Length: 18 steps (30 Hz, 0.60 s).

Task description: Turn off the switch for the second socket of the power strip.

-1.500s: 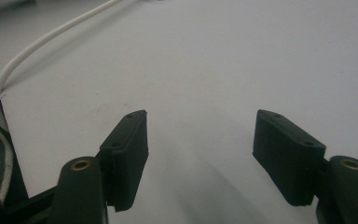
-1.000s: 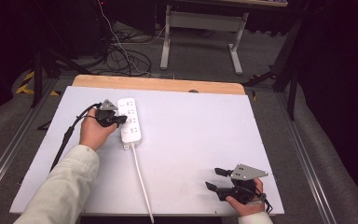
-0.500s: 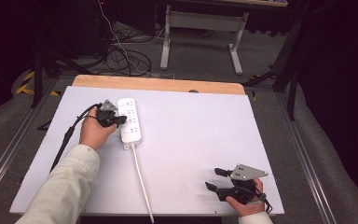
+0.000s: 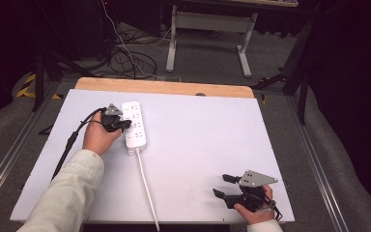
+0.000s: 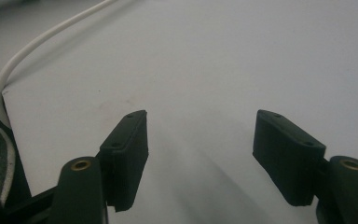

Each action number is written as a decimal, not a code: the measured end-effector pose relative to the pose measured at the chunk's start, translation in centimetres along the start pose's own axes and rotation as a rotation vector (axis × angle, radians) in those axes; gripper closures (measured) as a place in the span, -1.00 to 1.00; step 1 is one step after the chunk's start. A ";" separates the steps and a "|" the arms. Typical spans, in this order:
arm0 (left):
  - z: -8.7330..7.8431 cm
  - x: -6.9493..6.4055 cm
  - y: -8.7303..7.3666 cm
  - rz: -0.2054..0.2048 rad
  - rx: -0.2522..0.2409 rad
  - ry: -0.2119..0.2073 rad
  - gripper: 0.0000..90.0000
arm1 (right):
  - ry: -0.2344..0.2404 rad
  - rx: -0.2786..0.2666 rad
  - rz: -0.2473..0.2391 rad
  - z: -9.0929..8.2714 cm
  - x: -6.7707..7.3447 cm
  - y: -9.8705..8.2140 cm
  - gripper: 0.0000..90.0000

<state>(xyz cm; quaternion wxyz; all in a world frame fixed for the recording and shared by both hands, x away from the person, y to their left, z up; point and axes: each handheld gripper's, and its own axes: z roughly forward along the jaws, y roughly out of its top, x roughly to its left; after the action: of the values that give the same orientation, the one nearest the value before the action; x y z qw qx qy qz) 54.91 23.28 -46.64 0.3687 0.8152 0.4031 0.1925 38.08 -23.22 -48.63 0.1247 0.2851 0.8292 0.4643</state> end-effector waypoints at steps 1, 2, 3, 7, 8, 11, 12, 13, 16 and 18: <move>0.0 0.0 0.0 -0.001 0.000 0.001 1.00 | 0.000 0.000 0.000 0.0 0.0 0.0 -0.20; 0.0 0.0 0.0 -0.001 -0.001 0.001 1.00 | 0.000 0.001 0.000 0.0 0.0 0.0 -0.20; 0.1 0.0 0.0 0.003 -0.006 0.005 1.00 | -0.001 0.001 -0.001 0.0 0.0 0.0 -0.20; 0.1 0.0 0.0 -0.020 0.001 0.005 1.00 | -0.001 0.000 -0.002 0.0 0.0 0.0 -0.20; 0.1 0.0 0.0 -0.020 0.001 0.005 1.00 | -0.001 0.000 -0.002 0.0 0.0 0.0 -0.20; 0.1 0.0 -0.1 -0.032 0.005 0.002 1.00 | -0.001 0.002 -0.001 0.0 0.0 0.0 -0.20; 0.1 0.0 -0.1 -0.032 0.005 0.002 1.00 | -0.001 0.003 -0.001 0.0 0.0 -0.1 -0.20; 0.1 0.0 0.0 -0.029 0.004 0.006 1.00 | 0.000 0.003 -0.002 0.0 0.0 -0.1 -0.20; 0.1 0.1 -0.1 -0.042 -0.001 -0.008 1.00 | -0.002 0.002 0.000 -0.1 0.0 -0.1 -0.20; 0.0 0.2 -0.1 -0.029 0.000 -0.006 1.00 | -0.001 -0.002 0.003 -0.2 0.0 -0.2 -0.20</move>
<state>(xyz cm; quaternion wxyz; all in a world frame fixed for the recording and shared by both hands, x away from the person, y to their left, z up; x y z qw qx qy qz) 54.96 23.48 -46.68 0.3726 0.8099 0.4138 0.1844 37.98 -23.42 -48.67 0.1249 0.2865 0.8282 0.4653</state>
